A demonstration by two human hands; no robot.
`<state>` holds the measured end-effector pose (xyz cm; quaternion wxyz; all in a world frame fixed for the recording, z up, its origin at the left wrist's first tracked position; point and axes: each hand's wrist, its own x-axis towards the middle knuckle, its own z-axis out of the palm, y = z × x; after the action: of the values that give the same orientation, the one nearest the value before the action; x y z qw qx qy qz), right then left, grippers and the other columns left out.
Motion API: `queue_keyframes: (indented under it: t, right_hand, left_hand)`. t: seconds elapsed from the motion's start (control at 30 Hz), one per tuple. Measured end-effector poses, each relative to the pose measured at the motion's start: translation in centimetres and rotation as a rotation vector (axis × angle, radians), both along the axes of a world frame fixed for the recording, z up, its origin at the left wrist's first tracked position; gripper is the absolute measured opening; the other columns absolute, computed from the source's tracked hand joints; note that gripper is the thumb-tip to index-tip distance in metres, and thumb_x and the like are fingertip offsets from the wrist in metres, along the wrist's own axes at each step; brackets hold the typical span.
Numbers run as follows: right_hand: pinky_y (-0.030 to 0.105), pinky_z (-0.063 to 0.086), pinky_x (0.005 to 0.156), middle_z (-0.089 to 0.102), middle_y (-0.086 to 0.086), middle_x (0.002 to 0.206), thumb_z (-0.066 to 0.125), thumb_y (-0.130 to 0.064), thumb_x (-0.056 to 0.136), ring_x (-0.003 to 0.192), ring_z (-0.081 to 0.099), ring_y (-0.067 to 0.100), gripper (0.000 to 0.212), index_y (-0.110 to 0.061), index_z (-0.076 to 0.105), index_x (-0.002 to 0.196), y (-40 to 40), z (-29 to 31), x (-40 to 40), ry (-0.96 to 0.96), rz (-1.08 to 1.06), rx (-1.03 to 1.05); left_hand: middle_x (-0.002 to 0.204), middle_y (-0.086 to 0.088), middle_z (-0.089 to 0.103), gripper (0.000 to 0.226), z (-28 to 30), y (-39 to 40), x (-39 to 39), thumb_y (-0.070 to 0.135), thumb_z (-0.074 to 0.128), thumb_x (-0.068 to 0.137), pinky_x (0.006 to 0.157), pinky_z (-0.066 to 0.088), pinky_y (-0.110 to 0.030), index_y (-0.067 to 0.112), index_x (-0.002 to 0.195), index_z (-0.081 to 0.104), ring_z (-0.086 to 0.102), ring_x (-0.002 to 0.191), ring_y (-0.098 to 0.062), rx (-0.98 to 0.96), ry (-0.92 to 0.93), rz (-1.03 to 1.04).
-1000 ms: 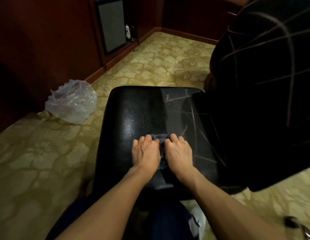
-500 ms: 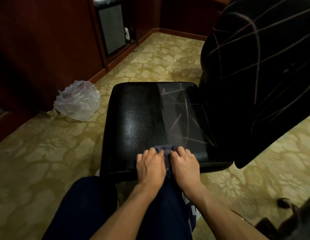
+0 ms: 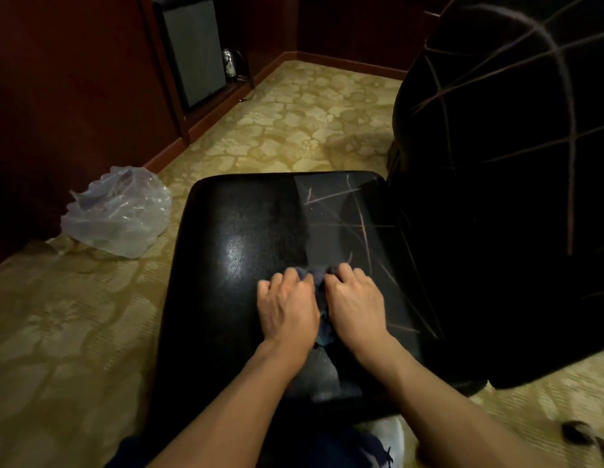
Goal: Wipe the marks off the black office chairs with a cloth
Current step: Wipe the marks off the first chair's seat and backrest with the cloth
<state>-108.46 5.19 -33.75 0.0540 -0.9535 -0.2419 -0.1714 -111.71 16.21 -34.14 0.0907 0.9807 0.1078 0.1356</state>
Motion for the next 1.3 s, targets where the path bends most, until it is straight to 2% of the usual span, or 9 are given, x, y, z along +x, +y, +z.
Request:
queue_keyframes:
  t: [0.1, 0.17, 0.3, 0.37, 0.43, 0.7, 1.0, 1.1, 1.3]
  right_hand:
    - [0.03, 0.043, 0.048, 0.058, 0.006, 0.072, 0.066, -0.02, 0.069, 0.058, 0.057, 0.027, 0.01, -0.012, 0.064, 0.063, 2.2, -0.1, 5.0, -0.014, 0.023, -0.002]
    - [0.03, 0.043, 0.048, 0.057, 0.007, 0.071, 0.072, -0.018, 0.067, 0.058, 0.057, 0.028, 0.011, -0.012, 0.064, 0.063, 3.8, -0.4, 8.5, 0.008, 0.01, -0.011]
    - [0.031, 0.044, 0.052, 0.059, 0.007, 0.077, 0.084, -0.015, 0.063, 0.064, 0.06, 0.029, 0.019, -0.012, 0.067, 0.071, 6.3, -0.7, 15.7, 0.027, -0.032, -0.045]
    - [0.035, 0.044, 0.067, 0.058, 0.009, 0.099, 0.067, -0.017, 0.086, 0.088, 0.06, 0.03, 0.01, -0.011, 0.068, 0.094, 7.5, -0.6, 18.8, 0.04, -0.018, -0.065]
    - [0.037, 0.041, 0.08, 0.053, 0.008, 0.116, 0.049, -0.021, 0.098, 0.105, 0.054, 0.03, 0.021, -0.014, 0.064, 0.111, 8.6, -0.6, 21.6, 0.064, -0.006, -0.053]
    - [0.039, 0.046, 0.084, 0.055, 0.015, 0.121, 0.046, -0.016, 0.099, 0.114, 0.056, 0.037, 0.028, -0.008, 0.064, 0.119, 9.2, -0.2, 29.6, 0.097, -0.089, -0.04]
    - [0.039, 0.045, 0.083, 0.056, 0.017, 0.121, 0.042, -0.012, 0.1, 0.112, 0.057, 0.039, 0.028, -0.006, 0.064, 0.117, 6.3, -0.1, 27.1, 0.117, -0.17, -0.034]
    - [0.039, 0.047, 0.086, 0.055, 0.015, 0.122, 0.041, -0.014, 0.1, 0.113, 0.057, 0.037, 0.03, -0.009, 0.064, 0.12, 4.7, 0.1, 24.5, 0.158, -0.197, -0.015]
    - [0.039, 0.047, 0.082, 0.053, 0.011, 0.119, 0.044, -0.019, 0.101, 0.109, 0.057, 0.033, 0.029, -0.014, 0.063, 0.121, 2.6, 0.3, 17.8, 0.189, -0.165, -0.075]
  left_hand:
    - [0.11, -0.002, 0.063, 0.024, 0.3, 1.8, 4.8, 0.029, 0.046, 0.101, 0.09, 0.035, -0.038, 0.025, 0.113, 0.067, 0.057, 0.104, -0.024, -0.018, 0.08, 0.028]
    - [0.114, -0.002, 0.061, 0.03, 0.0, 3.2, 8.4, 0.03, 0.04, 0.103, 0.093, 0.033, -0.038, 0.024, 0.117, 0.066, 0.056, 0.108, -0.024, -0.021, 0.058, 0.037]
    - [0.113, -0.003, 0.06, 0.028, -0.4, 5.6, 15.6, 0.029, 0.043, 0.102, 0.093, 0.034, -0.039, 0.024, 0.114, 0.068, 0.057, 0.109, -0.025, -0.024, 0.047, 0.082]
    - [0.115, -0.003, 0.06, 0.026, -0.4, 6.8, 18.9, 0.029, 0.045, 0.101, 0.094, 0.034, -0.038, 0.024, 0.113, 0.068, 0.056, 0.111, -0.025, -0.015, 0.05, 0.107]
    - [0.116, -0.004, 0.061, 0.025, -0.4, 7.7, 21.8, 0.028, 0.048, 0.1, 0.094, 0.034, -0.038, 0.022, 0.112, 0.069, 0.057, 0.112, -0.026, -0.015, 0.046, 0.112]
    - [0.115, -0.01, 0.068, 0.026, 0.2, 8.1, 29.7, 0.028, 0.053, 0.097, 0.094, 0.037, -0.034, 0.016, 0.111, 0.072, 0.061, 0.112, -0.031, -0.111, 0.046, 0.081]
    - [0.114, -0.007, 0.069, 0.022, 0.2, 5.7, 28.0, 0.023, 0.057, 0.095, 0.095, 0.035, -0.035, 0.018, 0.111, 0.073, 0.061, 0.111, -0.029, -0.077, 0.066, -0.013]
    - [0.117, -0.005, 0.066, 0.025, 0.3, 4.0, 25.6, 0.026, 0.054, 0.096, 0.089, 0.033, -0.035, 0.02, 0.114, 0.071, 0.06, 0.112, -0.028, -0.044, 0.094, -0.066]
    - [0.118, -0.003, 0.06, 0.028, 0.2, 1.9, 18.5, 0.026, 0.047, 0.1, 0.091, 0.035, -0.038, 0.023, 0.118, 0.068, 0.058, 0.11, -0.026, 0.048, 0.14, -0.094]
